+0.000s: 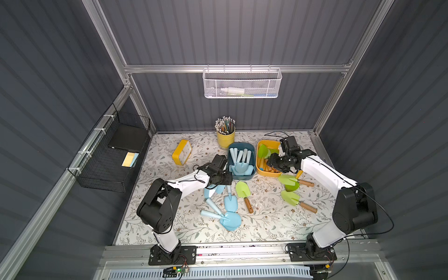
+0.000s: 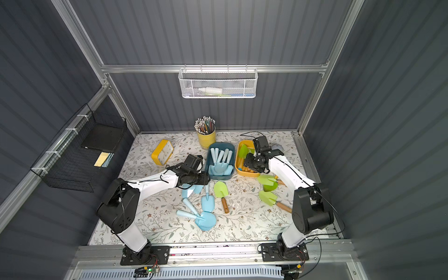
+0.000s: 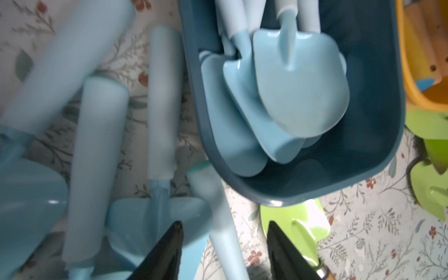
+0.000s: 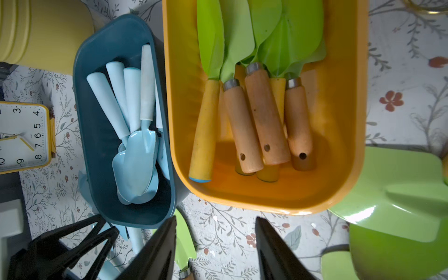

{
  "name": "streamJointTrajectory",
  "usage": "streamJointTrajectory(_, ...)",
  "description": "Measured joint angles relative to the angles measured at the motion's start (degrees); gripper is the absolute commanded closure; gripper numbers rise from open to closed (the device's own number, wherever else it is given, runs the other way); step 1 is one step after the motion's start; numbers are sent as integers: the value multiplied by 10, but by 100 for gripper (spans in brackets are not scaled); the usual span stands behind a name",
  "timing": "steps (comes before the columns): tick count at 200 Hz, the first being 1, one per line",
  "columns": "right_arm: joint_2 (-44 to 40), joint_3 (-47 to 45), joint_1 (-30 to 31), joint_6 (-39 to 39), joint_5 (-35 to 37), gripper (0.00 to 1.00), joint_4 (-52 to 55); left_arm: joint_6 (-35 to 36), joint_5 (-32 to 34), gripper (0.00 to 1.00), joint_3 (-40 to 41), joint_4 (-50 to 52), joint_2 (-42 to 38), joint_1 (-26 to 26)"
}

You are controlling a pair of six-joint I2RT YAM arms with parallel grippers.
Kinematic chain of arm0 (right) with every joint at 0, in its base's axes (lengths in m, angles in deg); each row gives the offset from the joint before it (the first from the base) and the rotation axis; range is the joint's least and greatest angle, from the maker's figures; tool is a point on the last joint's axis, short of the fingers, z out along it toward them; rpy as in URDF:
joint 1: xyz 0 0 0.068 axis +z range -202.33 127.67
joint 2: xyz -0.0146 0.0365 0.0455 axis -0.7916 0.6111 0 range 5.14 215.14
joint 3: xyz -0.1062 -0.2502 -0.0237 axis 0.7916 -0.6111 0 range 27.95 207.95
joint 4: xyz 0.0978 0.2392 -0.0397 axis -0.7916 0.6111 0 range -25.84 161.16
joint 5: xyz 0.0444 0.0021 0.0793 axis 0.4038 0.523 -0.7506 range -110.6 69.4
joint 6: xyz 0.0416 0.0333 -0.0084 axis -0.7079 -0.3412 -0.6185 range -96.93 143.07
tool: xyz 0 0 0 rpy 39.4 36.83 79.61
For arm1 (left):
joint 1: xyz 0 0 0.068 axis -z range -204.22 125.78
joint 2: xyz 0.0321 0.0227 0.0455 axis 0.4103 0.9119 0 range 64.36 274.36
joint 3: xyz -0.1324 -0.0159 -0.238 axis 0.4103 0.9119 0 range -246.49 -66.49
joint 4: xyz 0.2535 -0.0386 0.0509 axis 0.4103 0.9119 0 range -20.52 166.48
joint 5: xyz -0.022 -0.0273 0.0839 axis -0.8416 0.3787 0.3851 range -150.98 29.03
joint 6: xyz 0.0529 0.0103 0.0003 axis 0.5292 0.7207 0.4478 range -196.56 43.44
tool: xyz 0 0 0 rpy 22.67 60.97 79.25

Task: Sort the small shovels by color and place them into the storage box
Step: Pick up the shovel from the center of the board.

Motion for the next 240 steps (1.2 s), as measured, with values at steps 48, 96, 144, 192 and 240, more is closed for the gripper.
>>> streamJointTrajectory(48, -15, -17, 0, -2, 0, 44, -1, -7, -41, 49, 38, -4, 0, 0)
streamJointTrajectory(96, -29, -46, 0, -2, 2, 44, -1, -13, -58, 53, 50, -14, 12, 12)
streamJointTrajectory(144, -39, -65, 0, -2, 5, 44, -2, -30, -35, 71, 47, -36, 25, 24)
streamJointTrajectory(192, -49, -76, 0, -1, 12, 44, -12, -61, -3, 93, 54, -44, 21, 25)
streamJointTrajectory(240, -30, -72, 0, 3, 12, 44, -23, -82, 43, 100, 40, -24, 21, 29)
